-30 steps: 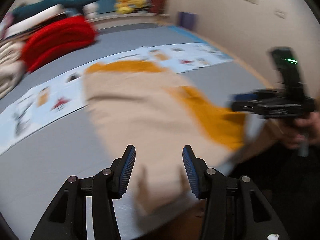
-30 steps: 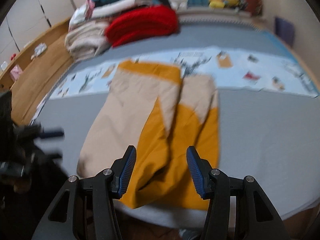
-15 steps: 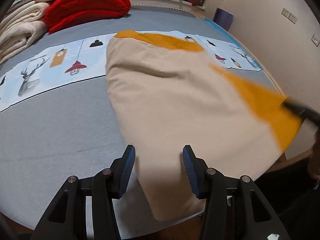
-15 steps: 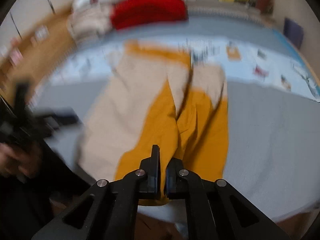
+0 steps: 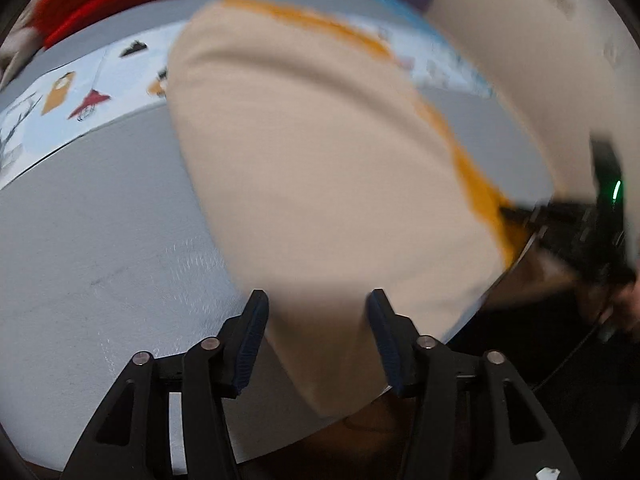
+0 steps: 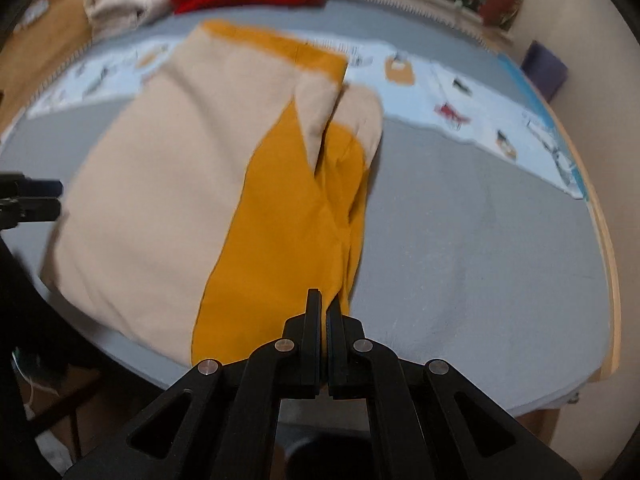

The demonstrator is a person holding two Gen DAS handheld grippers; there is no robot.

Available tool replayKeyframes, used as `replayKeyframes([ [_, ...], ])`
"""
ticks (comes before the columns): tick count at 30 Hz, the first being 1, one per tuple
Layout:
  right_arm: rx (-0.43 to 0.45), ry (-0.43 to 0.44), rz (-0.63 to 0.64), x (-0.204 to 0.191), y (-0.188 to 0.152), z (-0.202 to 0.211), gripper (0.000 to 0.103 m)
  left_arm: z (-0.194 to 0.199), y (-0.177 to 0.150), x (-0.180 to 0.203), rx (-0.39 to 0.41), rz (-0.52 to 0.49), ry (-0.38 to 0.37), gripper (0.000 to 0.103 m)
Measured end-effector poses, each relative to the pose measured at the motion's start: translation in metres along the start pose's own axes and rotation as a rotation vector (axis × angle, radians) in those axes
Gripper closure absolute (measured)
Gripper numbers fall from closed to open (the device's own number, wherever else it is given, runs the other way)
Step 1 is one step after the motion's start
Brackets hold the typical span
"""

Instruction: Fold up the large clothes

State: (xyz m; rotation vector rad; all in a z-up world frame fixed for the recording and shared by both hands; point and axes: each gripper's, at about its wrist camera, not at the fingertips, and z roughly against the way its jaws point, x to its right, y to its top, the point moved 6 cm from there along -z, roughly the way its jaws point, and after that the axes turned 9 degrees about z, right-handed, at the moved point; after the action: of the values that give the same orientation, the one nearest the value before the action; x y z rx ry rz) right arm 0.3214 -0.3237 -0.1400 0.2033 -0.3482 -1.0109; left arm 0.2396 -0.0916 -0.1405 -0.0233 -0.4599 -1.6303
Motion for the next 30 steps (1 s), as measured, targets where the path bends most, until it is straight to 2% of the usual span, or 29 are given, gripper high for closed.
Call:
replayKeyframes([
  [2,-0.066,0.032,-0.001,0.0,-0.004,-0.014,0.101,-0.018,-0.011,-0.005,-0.076,-0.013,0.047,0.045],
  [4,-0.1,0.065,0.004,-0.003,-0.009,-0.022,0.101,-0.021,-0.013,-0.008,-0.104,0.014,0.029,0.045],
  [7,-0.119,0.065,0.015,-0.004,-0.013,-0.024,0.101,-0.021,-0.012,-0.011,-0.117,0.036,0.008,0.045],
  [13,-0.11,0.063,0.019,-0.003,-0.012,-0.023,0.101,-0.021,-0.014,-0.009,-0.117,0.01,0.025,0.044],
  [15,-0.084,0.065,0.016,-0.002,-0.008,-0.017,0.101,-0.021,-0.014,-0.01,-0.117,0.016,0.028,0.044],
  [18,-0.008,0.105,-0.043,0.006,0.001,-0.001,0.094,-0.023,-0.011,-0.011,-0.118,0.021,0.032,0.043],
  [19,0.009,0.128,-0.074,0.01,0.002,0.002,0.088,-0.024,-0.01,-0.011,-0.118,0.021,0.033,0.042],
  [21,0.009,0.154,-0.124,0.017,0.002,0.001,0.066,-0.024,-0.01,-0.01,-0.118,0.017,0.036,0.041],
  [22,-0.004,0.155,-0.137,0.019,0.001,-0.002,0.048,-0.025,-0.01,-0.009,-0.118,0.015,0.037,0.041],
  [23,-0.023,0.152,-0.138,0.019,-0.001,-0.007,0.044,-0.025,-0.01,-0.008,-0.119,0.015,0.038,0.041],
  [25,-0.075,0.159,-0.099,0.012,-0.006,-0.017,0.046,-0.027,-0.01,-0.006,-0.12,0.018,0.031,0.041],
  [26,-0.093,0.165,-0.077,0.008,-0.008,-0.021,0.067,-0.026,-0.009,-0.006,-0.12,0.021,0.025,0.041],
  [27,-0.111,0.169,-0.054,0.003,-0.01,-0.025,0.082,-0.024,-0.007,-0.005,-0.117,0.028,0.012,0.041],
  [30,-0.128,0.142,-0.021,-0.001,-0.012,-0.03,0.092,-0.01,-0.003,-0.011,-0.063,0.044,0.002,0.041],
])
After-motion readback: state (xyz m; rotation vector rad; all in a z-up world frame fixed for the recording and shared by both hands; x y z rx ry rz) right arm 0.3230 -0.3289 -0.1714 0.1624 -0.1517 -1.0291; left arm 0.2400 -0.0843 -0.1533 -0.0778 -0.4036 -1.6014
